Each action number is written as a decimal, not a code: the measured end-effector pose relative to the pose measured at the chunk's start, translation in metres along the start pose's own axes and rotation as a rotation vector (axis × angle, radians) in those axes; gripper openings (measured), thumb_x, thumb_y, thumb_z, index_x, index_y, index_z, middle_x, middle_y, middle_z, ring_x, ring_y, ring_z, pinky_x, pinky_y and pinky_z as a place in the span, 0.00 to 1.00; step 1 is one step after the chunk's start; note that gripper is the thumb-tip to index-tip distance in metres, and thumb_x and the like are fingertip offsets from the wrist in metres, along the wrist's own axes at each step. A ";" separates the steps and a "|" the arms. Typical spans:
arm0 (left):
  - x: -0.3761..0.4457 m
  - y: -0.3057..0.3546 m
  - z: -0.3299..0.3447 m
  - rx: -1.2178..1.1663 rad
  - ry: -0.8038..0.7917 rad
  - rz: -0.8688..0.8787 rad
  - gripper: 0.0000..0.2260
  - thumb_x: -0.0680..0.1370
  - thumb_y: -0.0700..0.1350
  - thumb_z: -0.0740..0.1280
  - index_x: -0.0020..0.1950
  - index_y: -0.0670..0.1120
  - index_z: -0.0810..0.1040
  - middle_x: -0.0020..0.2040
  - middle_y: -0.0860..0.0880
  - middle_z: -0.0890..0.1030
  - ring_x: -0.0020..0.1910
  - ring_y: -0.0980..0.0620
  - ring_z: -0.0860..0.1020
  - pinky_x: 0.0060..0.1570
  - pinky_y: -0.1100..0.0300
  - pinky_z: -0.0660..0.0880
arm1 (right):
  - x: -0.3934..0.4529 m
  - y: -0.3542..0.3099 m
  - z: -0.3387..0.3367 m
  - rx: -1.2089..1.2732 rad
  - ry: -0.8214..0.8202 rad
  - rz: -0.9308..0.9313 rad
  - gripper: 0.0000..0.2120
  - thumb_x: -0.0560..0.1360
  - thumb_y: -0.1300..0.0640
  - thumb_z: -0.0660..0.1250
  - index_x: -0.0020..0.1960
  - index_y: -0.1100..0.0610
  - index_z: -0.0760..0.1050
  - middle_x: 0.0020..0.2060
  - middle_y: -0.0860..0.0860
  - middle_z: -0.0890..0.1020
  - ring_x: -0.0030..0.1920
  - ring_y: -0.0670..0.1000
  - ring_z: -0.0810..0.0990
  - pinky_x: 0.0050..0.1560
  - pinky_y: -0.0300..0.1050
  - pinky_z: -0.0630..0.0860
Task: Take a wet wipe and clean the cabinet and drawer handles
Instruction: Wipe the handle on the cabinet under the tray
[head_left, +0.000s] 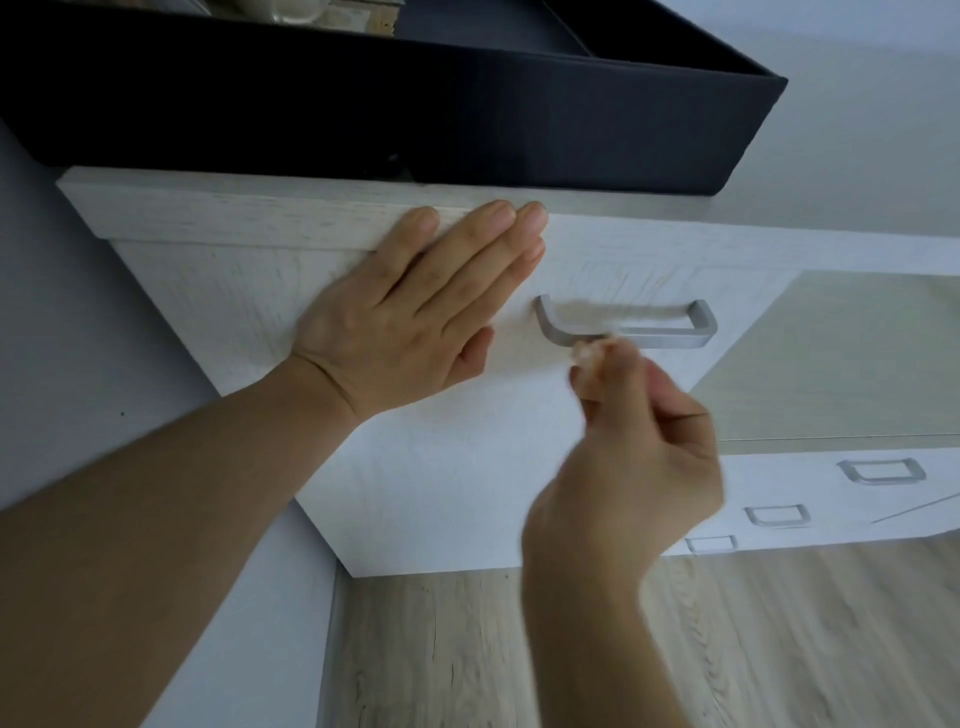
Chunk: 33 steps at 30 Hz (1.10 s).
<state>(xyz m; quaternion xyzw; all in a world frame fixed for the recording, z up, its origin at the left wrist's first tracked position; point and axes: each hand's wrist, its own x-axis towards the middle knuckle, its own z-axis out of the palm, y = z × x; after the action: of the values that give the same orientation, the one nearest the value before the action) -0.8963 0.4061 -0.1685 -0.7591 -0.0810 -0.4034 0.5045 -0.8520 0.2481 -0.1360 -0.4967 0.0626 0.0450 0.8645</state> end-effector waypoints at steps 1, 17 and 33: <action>0.000 0.000 0.000 0.001 -0.001 0.001 0.31 0.78 0.52 0.53 0.77 0.36 0.53 0.77 0.39 0.46 0.76 0.43 0.47 0.74 0.49 0.48 | 0.008 -0.003 -0.002 -0.024 0.013 -0.034 0.06 0.70 0.64 0.73 0.37 0.58 0.78 0.27 0.49 0.82 0.31 0.47 0.82 0.41 0.39 0.80; 0.000 -0.001 -0.001 0.045 -0.010 0.011 0.33 0.77 0.53 0.55 0.76 0.36 0.54 0.77 0.38 0.47 0.77 0.43 0.47 0.74 0.48 0.49 | 0.066 -0.029 -0.014 -0.228 -0.110 -0.089 0.04 0.74 0.61 0.69 0.43 0.58 0.83 0.29 0.44 0.81 0.33 0.42 0.78 0.42 0.32 0.77; 0.012 -0.013 -0.051 -0.221 -0.309 0.003 0.29 0.79 0.48 0.56 0.76 0.36 0.55 0.77 0.40 0.53 0.75 0.43 0.54 0.73 0.46 0.51 | 0.045 -0.048 -0.018 -0.608 -0.365 0.127 0.03 0.72 0.56 0.70 0.40 0.54 0.80 0.29 0.44 0.82 0.30 0.39 0.79 0.32 0.30 0.75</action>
<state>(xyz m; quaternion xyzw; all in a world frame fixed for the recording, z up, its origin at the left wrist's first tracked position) -0.9221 0.3668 -0.1425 -0.8630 -0.1117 -0.2877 0.4000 -0.8017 0.2095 -0.1106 -0.7101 -0.0786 0.2031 0.6696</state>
